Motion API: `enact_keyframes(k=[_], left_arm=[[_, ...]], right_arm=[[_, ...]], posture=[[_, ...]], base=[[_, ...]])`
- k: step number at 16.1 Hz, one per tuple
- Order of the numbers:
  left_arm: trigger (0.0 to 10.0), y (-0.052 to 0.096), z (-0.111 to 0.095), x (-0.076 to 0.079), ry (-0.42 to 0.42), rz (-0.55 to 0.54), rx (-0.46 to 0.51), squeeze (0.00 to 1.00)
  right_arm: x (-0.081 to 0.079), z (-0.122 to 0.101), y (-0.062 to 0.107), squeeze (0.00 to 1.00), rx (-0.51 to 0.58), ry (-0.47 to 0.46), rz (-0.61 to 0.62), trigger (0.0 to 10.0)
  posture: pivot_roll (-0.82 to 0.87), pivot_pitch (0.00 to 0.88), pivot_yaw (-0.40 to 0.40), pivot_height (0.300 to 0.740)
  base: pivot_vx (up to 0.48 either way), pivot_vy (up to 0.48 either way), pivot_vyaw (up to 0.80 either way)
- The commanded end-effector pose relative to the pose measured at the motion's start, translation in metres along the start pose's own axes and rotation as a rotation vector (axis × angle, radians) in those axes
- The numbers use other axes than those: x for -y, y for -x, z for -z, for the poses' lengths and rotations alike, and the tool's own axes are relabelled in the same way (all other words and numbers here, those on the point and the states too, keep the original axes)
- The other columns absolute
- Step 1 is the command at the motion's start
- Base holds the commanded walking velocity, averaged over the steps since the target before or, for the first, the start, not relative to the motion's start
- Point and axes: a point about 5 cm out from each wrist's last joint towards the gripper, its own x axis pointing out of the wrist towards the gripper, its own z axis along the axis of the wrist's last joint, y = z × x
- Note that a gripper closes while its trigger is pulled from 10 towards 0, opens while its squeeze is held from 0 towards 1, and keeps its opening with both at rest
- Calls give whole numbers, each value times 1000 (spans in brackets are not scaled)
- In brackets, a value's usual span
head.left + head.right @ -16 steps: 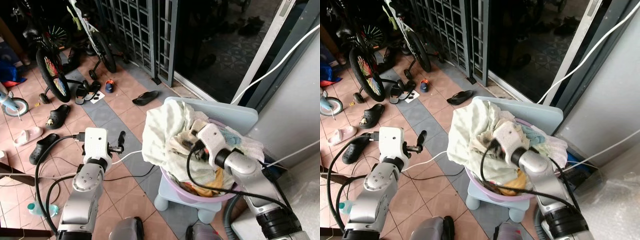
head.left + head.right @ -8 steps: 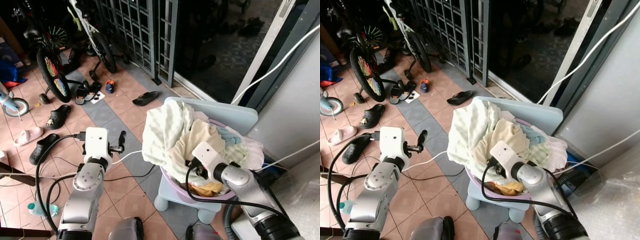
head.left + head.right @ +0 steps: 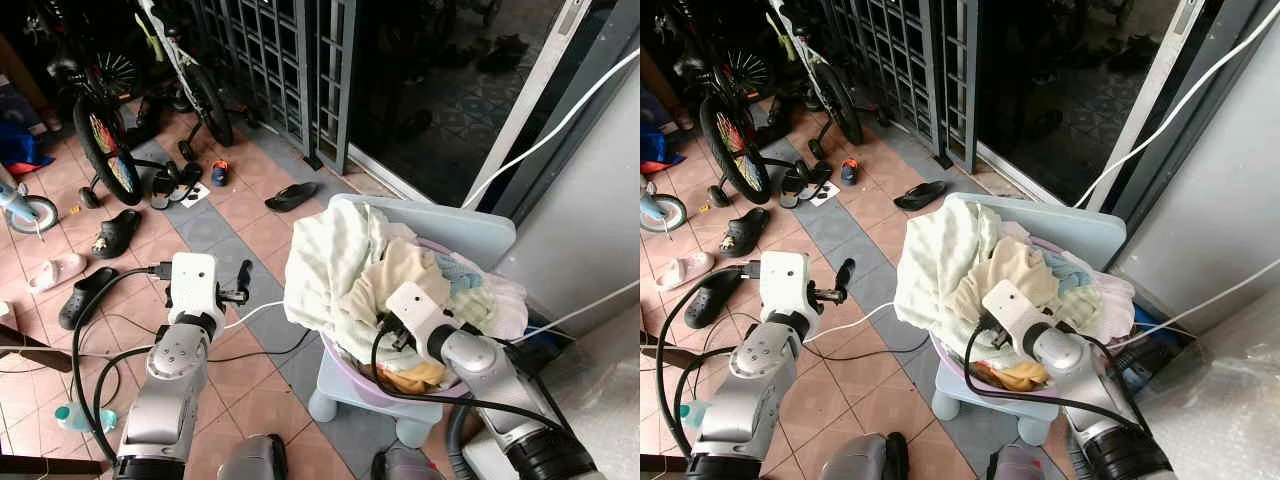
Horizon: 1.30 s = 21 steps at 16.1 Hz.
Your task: Clothes washing
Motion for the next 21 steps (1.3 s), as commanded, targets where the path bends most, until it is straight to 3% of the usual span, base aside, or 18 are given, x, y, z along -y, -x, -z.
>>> enact_keyframes(k=[1, 7, 11, 17, 21], left_arm=[[10000, -1, 2, -2, -7, -7, -12, 0], [10000, 0, 3, -2, -3, -6, -13, 0], [10000, 1, 4, -1, 0, -6, -15, 0], [10000, 0, -3, 0, 12, -16, 33, 0], [10000, -3, -6, 3, 11, -8, 46, 0]], right_arm=[[1, 2, -1, 0, -13, -5, 7, 0], [4, 1, -1, 0, 2, -25, 64, 0], [13, -11, 2, 0, 96, -136, 134, 0], [23, -54, 15, 0, 430, -415, 285, 0], [30, -85, 31, 0, 609, -474, 373, 0]], posture=[[-10, 102, 54, 740], [-13, 104, 52, 740], [-15, 103, 52, 740], [-11, 92, 65, 740], [-22, 72, 88, 740]], base=[[0, 0, 0], [0, 0, 0], [0, 0, 0], [0, 0, 0], [0, 0, 0]])
